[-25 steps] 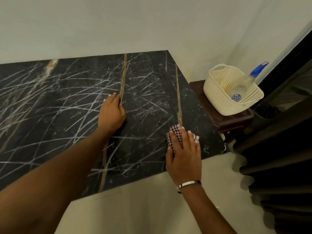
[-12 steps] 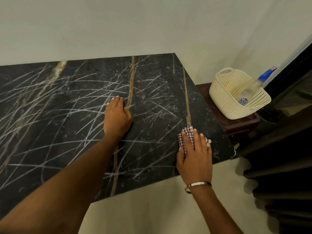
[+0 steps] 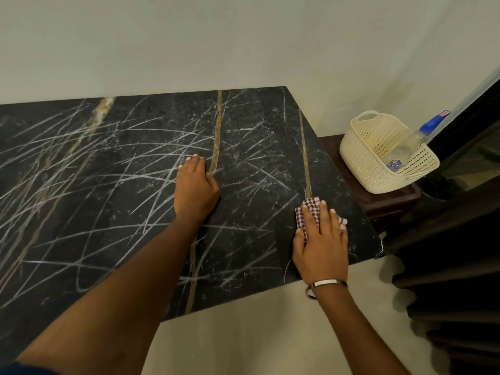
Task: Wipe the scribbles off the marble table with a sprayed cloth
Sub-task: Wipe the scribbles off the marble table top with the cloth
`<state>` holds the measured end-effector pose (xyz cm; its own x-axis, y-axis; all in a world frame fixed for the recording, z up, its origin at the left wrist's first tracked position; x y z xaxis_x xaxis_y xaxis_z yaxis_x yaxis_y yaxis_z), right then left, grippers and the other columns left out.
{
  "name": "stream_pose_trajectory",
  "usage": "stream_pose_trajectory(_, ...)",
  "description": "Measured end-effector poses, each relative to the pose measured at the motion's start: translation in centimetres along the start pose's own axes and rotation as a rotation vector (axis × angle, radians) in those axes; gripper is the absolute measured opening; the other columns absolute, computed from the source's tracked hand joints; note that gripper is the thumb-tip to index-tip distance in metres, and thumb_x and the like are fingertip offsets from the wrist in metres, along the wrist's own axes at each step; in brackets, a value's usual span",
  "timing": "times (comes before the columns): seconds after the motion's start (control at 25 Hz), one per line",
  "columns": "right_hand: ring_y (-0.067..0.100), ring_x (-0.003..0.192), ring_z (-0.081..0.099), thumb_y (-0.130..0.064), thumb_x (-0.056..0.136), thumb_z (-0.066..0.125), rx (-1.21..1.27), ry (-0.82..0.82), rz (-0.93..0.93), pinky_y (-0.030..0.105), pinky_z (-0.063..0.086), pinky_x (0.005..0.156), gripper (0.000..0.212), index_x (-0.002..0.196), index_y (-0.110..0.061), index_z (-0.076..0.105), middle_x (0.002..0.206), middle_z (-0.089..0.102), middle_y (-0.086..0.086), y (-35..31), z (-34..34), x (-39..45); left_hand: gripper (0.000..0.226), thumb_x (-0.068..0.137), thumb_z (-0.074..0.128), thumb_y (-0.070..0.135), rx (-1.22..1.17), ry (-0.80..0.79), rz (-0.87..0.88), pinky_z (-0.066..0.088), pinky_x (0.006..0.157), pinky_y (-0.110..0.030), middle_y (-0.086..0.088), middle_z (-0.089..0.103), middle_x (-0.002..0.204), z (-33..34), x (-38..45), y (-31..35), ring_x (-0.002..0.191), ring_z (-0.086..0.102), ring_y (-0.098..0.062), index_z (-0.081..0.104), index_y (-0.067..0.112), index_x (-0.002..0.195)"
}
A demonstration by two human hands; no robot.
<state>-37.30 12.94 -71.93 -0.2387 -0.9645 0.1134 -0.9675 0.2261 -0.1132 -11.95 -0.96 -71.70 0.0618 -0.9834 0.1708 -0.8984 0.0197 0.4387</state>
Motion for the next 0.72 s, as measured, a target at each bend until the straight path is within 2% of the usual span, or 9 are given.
stream_pose_trajectory(0.12, 0.028, 0.146, 0.017, -0.045, 0.093, 0.028, -0.003, -0.029, -0.115, 0.05, 0.017, 0.118, 0.058, 0.15, -0.032, 0.022, 0.16, 0.017, 0.005, -4.3, 0.4, -1.3, 0.051, 0.098, 0.039, 0.024, 0.0, -0.001, 0.004, 0.022, 0.119, -0.044, -0.014, 0.037, 0.151, -0.1, -0.1, 0.0, 0.142, 0.03, -0.025, 0.037, 0.005, 0.145)
stream_pose_trajectory(0.24, 0.026, 0.146, 0.017, -0.045, 0.095, 0.026, 0.011, -0.046, -0.211, 0.049, 0.017, 0.118, 0.057, 0.15, -0.032, 0.021, 0.159, 0.018, 0.002, -5.6, 0.7, -1.0, 0.051, 0.098, 0.04, 0.024, -0.011, -0.003, 0.004, 0.021, 0.12, -0.043, -0.013, 0.037, 0.152, -0.1, 0.0, -0.2, 0.142, 0.03, -0.024, 0.037, 0.005, 0.145)
stream_pose_trajectory(0.4, 0.027, 0.145, 0.019, -0.044, 0.091, 0.029, 0.018, -0.038, -0.112, 0.049, 0.017, 0.118, 0.058, 0.148, -0.033, 0.027, 0.159, 0.02, 0.003, -2.6, 0.5, 1.5, 0.051, 0.098, 0.04, 0.025, -0.013, -0.003, 0.004, 0.021, 0.12, -0.042, -0.012, 0.036, 0.152, 0.0, 0.0, -0.1, 0.143, 0.029, -0.023, 0.036, 0.006, 0.146)
stream_pose_trajectory(0.52, 0.027, 0.146, 0.017, -0.044, 0.091, 0.029, 0.018, -0.016, -0.056, 0.048, 0.015, 0.119, 0.058, 0.148, -0.033, 0.028, 0.159, 0.019, 0.004, -2.8, 0.5, 2.1, 0.051, 0.098, 0.04, 0.025, -0.003, 0.01, 0.0, 0.021, 0.12, -0.042, -0.012, 0.036, 0.152, 0.2, 0.0, -0.2, 0.143, 0.029, -0.023, 0.037, 0.006, 0.145)
stream_pose_trajectory(0.72, 0.028, 0.145, 0.021, -0.044, 0.094, 0.032, 0.021, -0.009, -0.186, 0.047, 0.011, 0.118, 0.055, 0.148, -0.032, 0.028, 0.158, 0.023, 0.003, -6.2, 0.9, 1.1, 0.052, 0.098, 0.041, 0.024, -0.012, 0.002, -0.001, 0.02, 0.12, -0.042, -0.012, 0.035, 0.153, 0.1, 0.0, -0.1, 0.143, 0.028, -0.023, 0.036, 0.006, 0.146)
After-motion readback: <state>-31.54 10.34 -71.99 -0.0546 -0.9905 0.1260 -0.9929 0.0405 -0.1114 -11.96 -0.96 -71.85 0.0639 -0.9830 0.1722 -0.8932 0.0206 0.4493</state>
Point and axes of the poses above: each hand's wrist, its own x-axis towards the middle knuckle, its own z-axis out of the palm, y = z × x, the point moved 3 cm from there along x, towards the middle knuckle
